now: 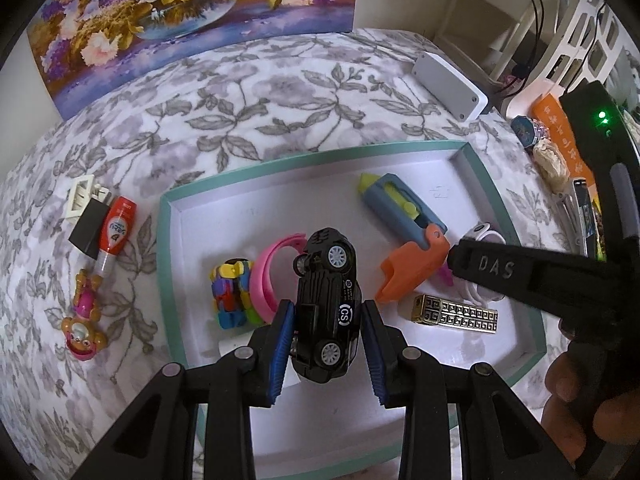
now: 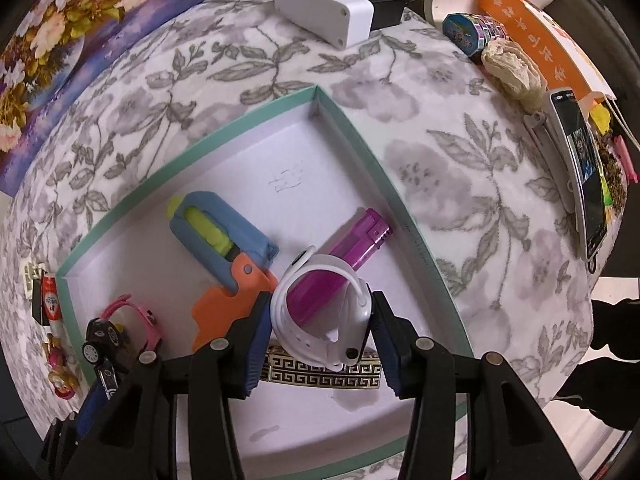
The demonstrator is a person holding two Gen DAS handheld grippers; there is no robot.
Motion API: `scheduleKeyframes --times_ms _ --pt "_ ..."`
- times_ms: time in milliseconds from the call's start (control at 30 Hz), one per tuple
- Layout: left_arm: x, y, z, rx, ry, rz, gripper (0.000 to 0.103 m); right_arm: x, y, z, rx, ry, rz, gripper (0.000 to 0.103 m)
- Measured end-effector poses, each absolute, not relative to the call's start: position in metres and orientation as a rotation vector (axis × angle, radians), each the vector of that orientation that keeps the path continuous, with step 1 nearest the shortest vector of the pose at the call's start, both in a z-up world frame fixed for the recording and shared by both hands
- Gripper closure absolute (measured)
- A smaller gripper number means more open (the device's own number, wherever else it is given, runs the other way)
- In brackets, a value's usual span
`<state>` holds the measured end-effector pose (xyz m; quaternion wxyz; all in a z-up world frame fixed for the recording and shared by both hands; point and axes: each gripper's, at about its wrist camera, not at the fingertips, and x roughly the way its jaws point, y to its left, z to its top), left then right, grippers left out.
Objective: Organize rigid objects
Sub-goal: 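Carry the toy car and white watch into the tray and open both grippers, then withdraw both open grippers from the tray back over the remaining objects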
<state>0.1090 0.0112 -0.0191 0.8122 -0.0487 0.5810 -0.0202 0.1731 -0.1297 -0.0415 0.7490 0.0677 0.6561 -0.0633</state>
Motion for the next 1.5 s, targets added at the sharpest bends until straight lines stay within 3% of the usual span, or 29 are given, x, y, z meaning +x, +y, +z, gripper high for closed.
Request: scheduleKeyframes --times_ms 267,433,867,1067,1333,1400,1500 --pt "0.110 0.013 -0.018 -0.115 1.247 -0.048 0.066 0.173 -0.122 -0.035 0.129 1.423 -0.120 0.048" --pt "0.108 0.017 -0.010 -0.127 1.228 -0.042 0.056 0.169 -0.119 -0.015 0.150 1.361 -0.107 0.048" --pt "0.106 0.077 0.013 -0.277 1.172 0.063 0.049 0.164 -0.105 0.001 0.116 1.310 -0.073 0.048" --pt "0.100 0.127 0.023 -0.324 1.118 0.203 0.035 0.158 -0.081 0.002 0.051 1.299 -0.044 0.048" --pt "0.082 0.198 0.023 -0.457 1.085 0.368 0.025 0.140 -0.024 0.012 -0.076 1.240 0.071 0.048" --pt "0.076 0.211 0.024 -0.477 1.076 0.403 0.019 0.134 -0.009 0.013 -0.104 1.233 0.109 0.048" --pt "0.067 0.232 0.024 -0.509 1.058 0.460 0.018 0.128 0.009 0.012 -0.118 1.233 0.160 0.048"
